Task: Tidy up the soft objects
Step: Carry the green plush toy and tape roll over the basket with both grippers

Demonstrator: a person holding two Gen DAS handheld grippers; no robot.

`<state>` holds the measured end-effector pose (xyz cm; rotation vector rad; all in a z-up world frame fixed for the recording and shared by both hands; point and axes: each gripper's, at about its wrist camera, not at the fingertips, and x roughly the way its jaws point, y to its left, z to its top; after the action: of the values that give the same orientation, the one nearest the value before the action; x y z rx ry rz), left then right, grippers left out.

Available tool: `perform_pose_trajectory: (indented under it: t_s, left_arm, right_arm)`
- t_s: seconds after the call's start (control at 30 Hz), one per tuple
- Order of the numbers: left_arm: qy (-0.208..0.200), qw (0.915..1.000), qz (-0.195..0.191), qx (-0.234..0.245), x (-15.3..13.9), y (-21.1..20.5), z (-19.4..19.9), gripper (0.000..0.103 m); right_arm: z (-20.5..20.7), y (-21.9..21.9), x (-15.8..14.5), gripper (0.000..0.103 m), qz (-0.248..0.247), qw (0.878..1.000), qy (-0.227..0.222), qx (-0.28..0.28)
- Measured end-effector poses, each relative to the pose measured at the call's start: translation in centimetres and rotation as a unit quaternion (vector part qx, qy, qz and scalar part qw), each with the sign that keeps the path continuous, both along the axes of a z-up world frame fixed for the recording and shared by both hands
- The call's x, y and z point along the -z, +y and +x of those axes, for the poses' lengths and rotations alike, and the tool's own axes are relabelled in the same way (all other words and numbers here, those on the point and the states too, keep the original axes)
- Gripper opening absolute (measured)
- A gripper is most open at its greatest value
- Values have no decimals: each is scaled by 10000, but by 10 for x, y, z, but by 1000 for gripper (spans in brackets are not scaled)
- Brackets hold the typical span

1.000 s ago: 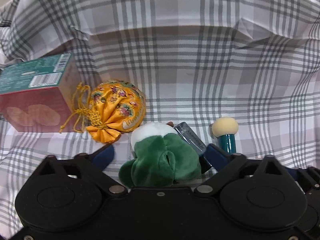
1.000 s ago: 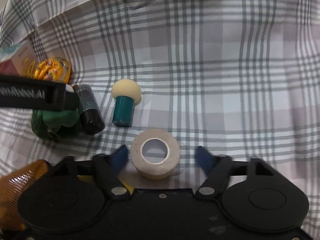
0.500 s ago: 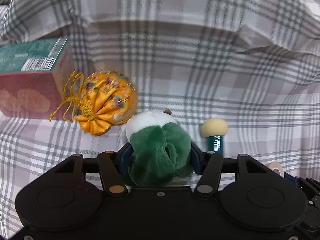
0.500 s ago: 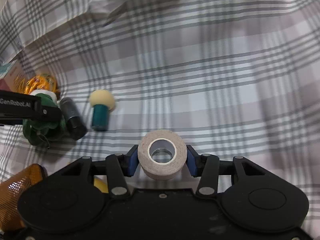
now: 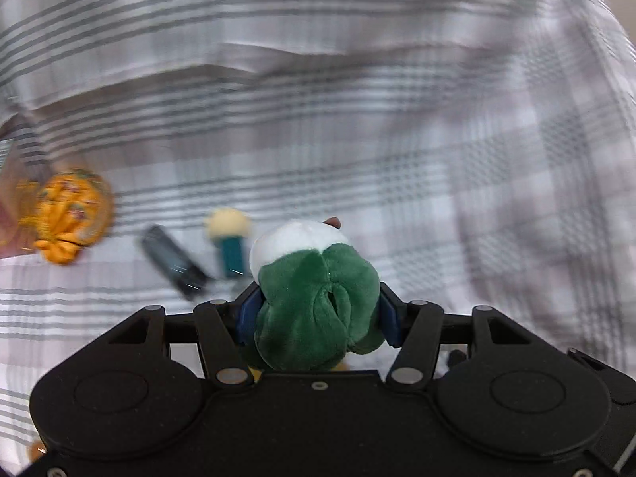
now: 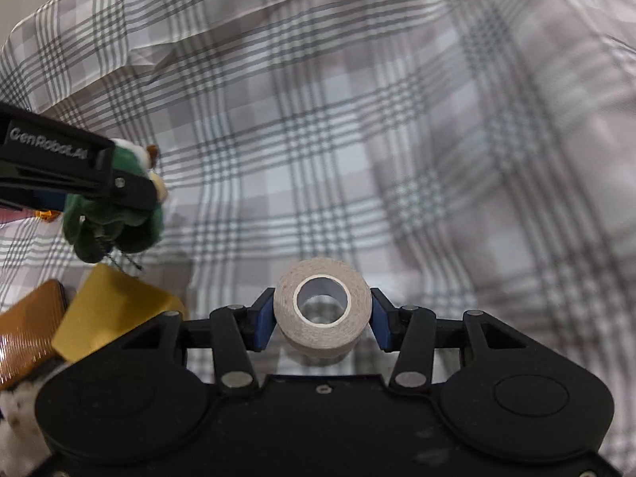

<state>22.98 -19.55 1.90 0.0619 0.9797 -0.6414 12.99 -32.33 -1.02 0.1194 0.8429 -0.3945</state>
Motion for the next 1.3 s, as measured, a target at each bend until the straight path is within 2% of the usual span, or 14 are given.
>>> perform_pose_trajectory:
  t_s: [0.2,0.33,0.6,0.77,0.93,1.3]
  left_arm:
    - [240,9982,70,552,4,-26,-43,56]
    - [411,9958,146,801,4,-29,-73,56]
    - [496,9940,368,904,-6,3,-131,56]
    - [484,9950,439,756,-14,37,-158,56]
    - [494,9967,498,414,-19,76,-181,56]
    - [852,9930,674,-459,-5,145,-209,56]
  right_arm:
    - [-54,-10,-2,46,100,9996,57,248]
    - [-81,-5,1,46,188,9992,129,315]
    - [-130,24,-5,46,279,9994,195,106]
    - [-154,51,-13,46,326,9992,183,-169]
    - [-172,74,-19,46,411,9981,155,-433]
    - [-192,125,-29,47,574,9905,325,-1207]
